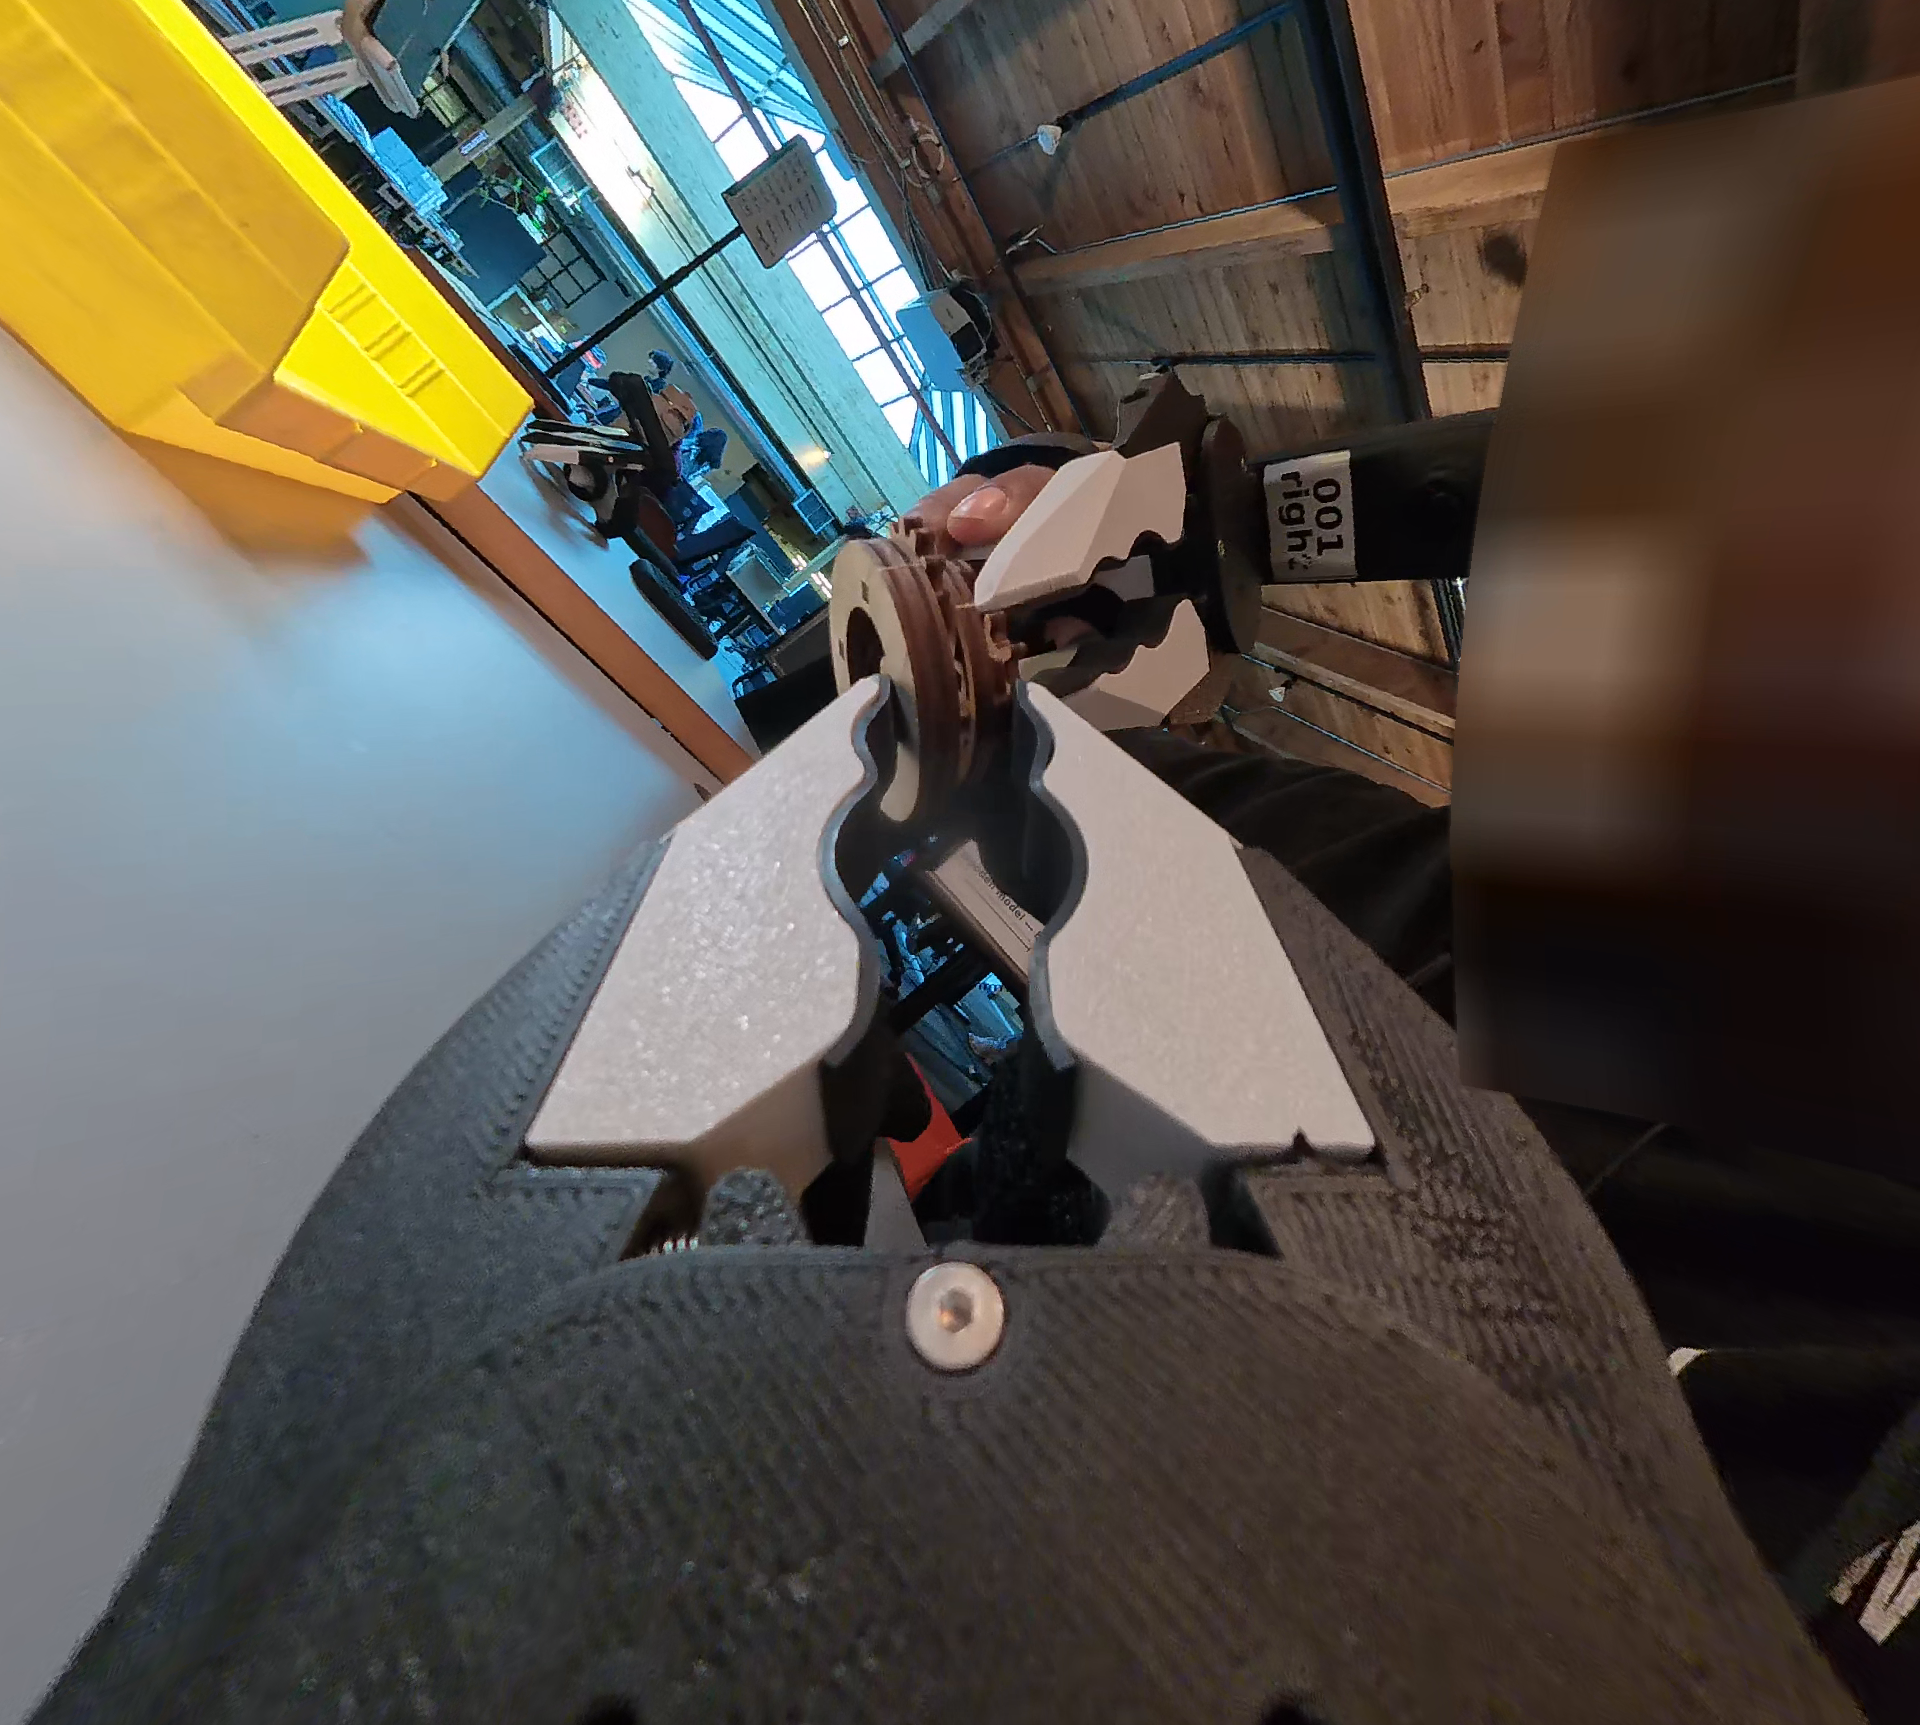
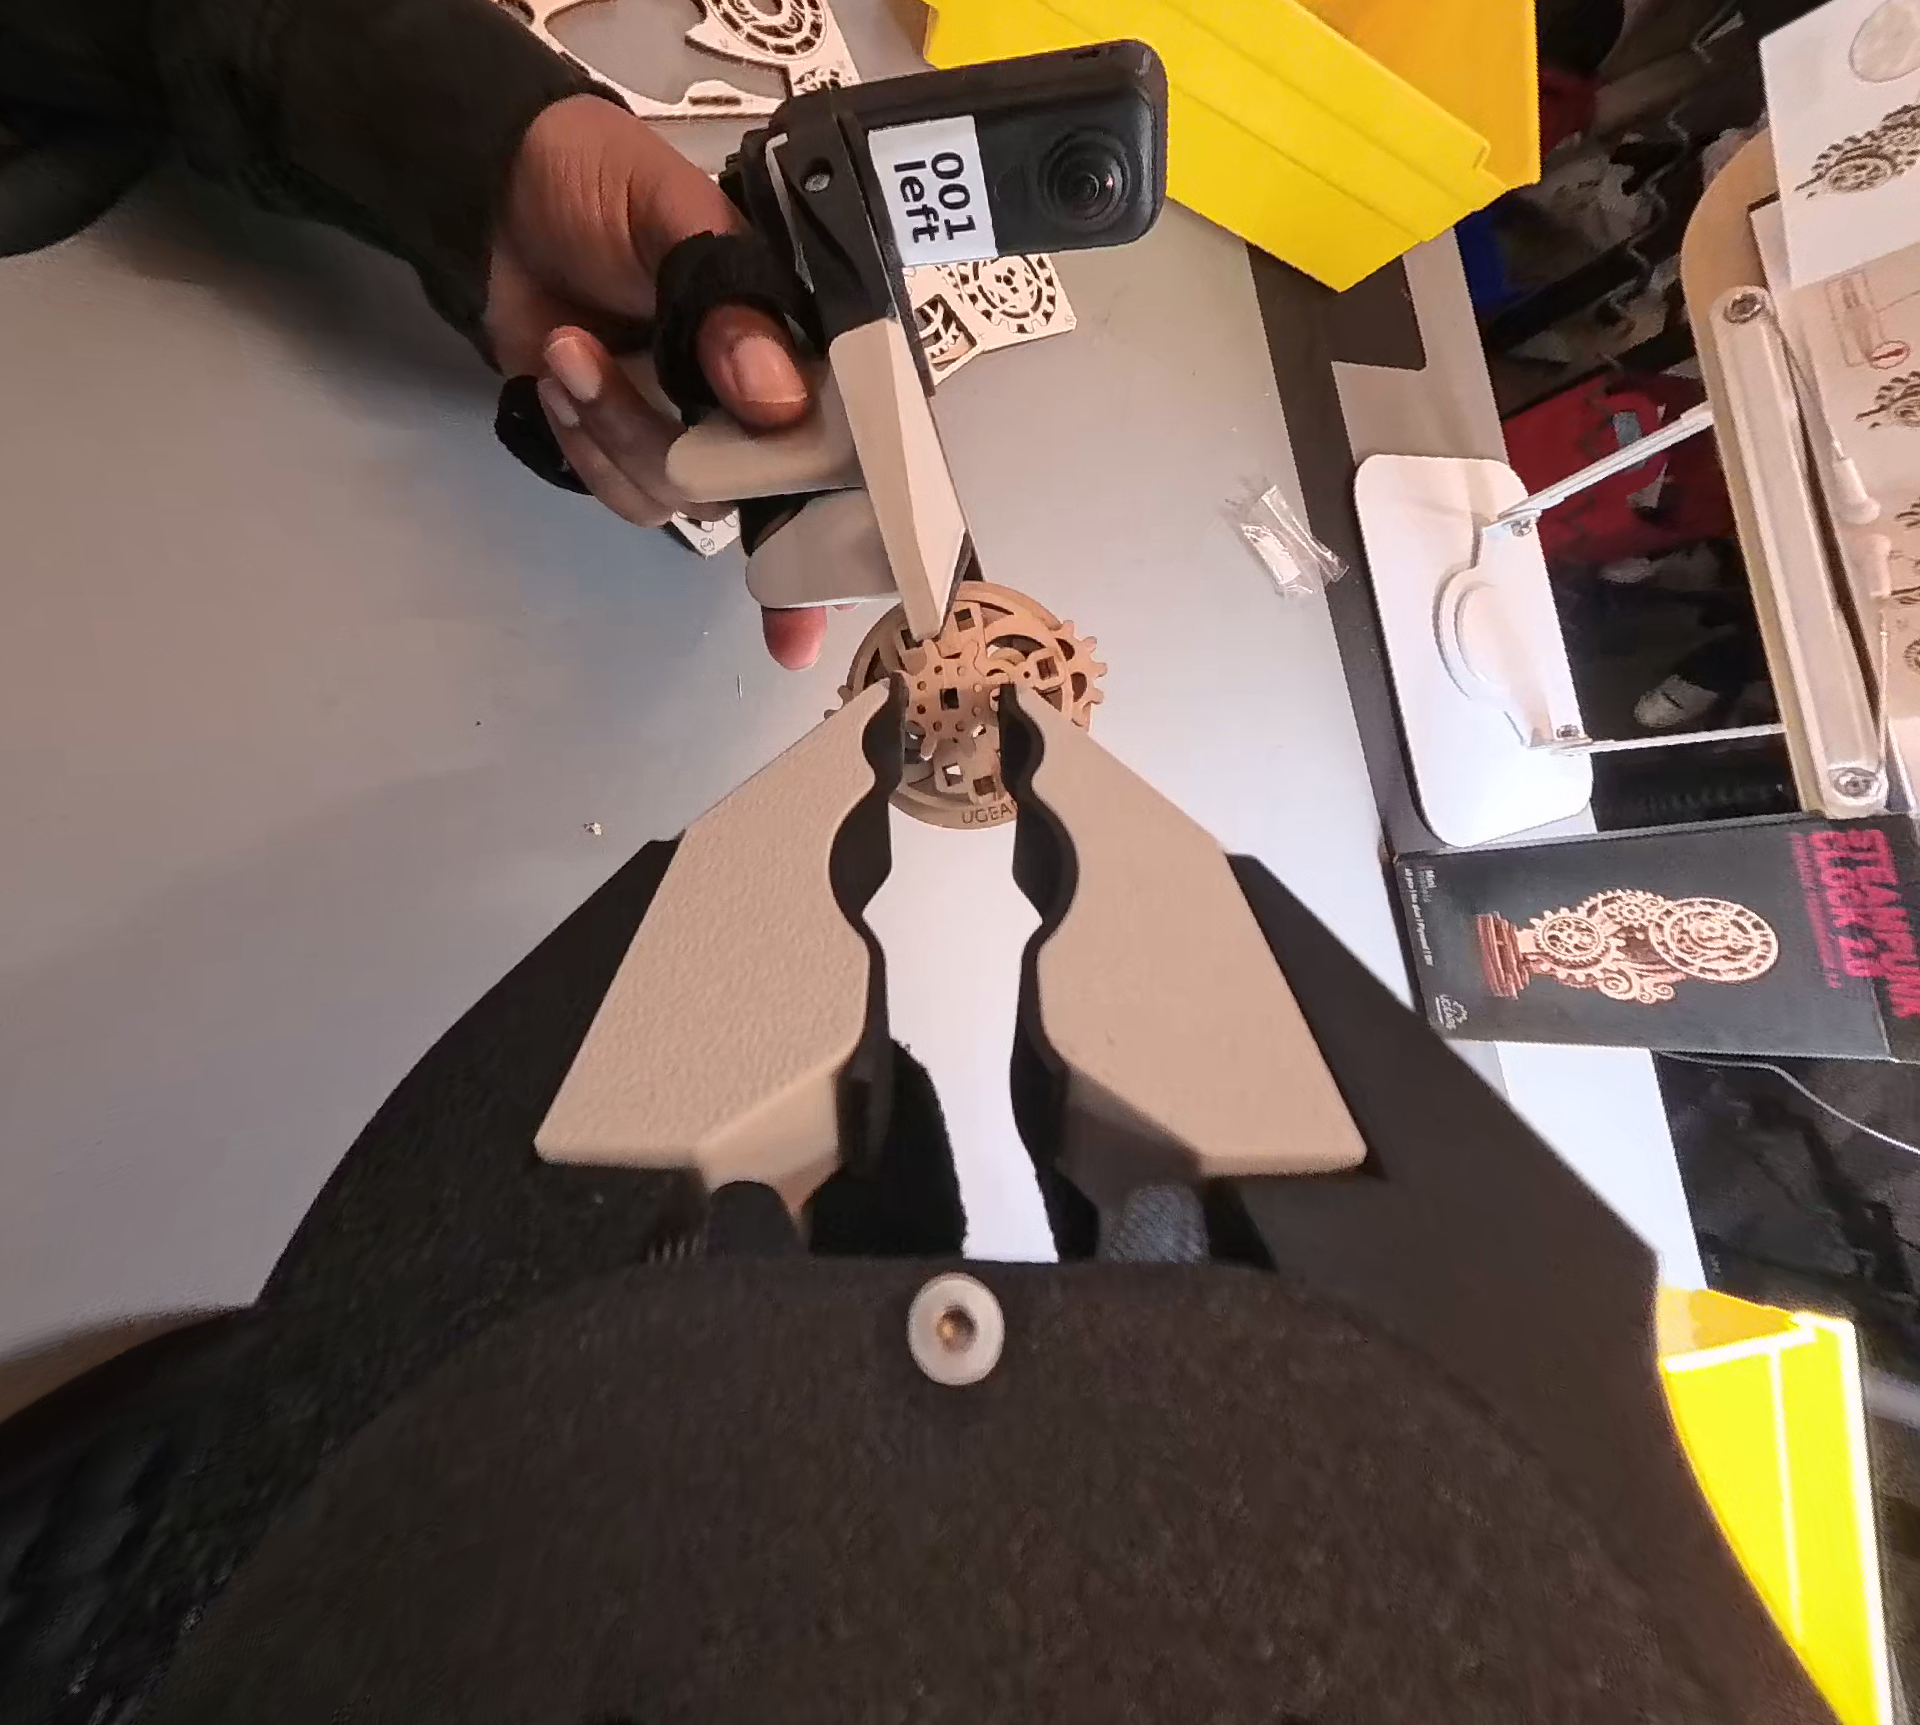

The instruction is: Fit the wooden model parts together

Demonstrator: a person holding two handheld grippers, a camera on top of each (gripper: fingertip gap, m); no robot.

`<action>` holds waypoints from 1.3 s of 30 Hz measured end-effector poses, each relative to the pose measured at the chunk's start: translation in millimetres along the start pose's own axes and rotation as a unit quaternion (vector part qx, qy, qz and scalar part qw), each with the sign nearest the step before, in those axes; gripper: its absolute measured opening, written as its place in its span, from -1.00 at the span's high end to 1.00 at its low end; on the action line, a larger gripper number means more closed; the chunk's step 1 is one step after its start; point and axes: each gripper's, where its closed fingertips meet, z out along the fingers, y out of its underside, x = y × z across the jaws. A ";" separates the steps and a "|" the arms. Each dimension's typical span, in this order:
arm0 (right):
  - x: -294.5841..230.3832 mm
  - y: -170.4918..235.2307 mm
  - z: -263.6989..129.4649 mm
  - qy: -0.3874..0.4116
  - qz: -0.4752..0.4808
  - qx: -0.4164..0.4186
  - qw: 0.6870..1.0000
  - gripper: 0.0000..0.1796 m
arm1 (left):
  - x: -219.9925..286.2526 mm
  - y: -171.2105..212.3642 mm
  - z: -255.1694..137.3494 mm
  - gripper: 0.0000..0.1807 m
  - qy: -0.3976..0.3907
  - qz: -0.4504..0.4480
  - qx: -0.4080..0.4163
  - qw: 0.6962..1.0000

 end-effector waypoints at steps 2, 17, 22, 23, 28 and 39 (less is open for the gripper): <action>0.0 -0.3 0.3 0.000 0.003 -0.003 1.000 0.83 | 0.5 -0.3 -0.5 0.78 0.002 0.005 0.000 1.000; -0.7 0.6 -2.2 -0.001 0.019 -0.005 1.000 0.83 | 1.9 2.3 1.4 0.78 0.001 0.026 -0.011 1.000; -2.3 -1.2 -3.8 -0.003 0.016 -0.002 1.000 0.83 | 4.5 3.0 1.4 0.78 0.009 0.034 -0.018 0.999; -2.1 -1.4 -4.0 -0.001 0.015 -0.003 1.000 0.83 | 5.0 3.1 1.2 0.77 0.012 0.031 -0.019 0.999; -2.2 -2.6 -5.4 0.002 0.010 -0.006 1.000 0.83 | 6.8 3.7 1.6 0.77 0.021 0.023 -0.019 0.999; -3.5 -3.3 -5.4 -0.010 0.023 -0.002 1.000 0.83 | 7.1 4.7 0.8 0.78 0.017 0.046 -0.030 0.998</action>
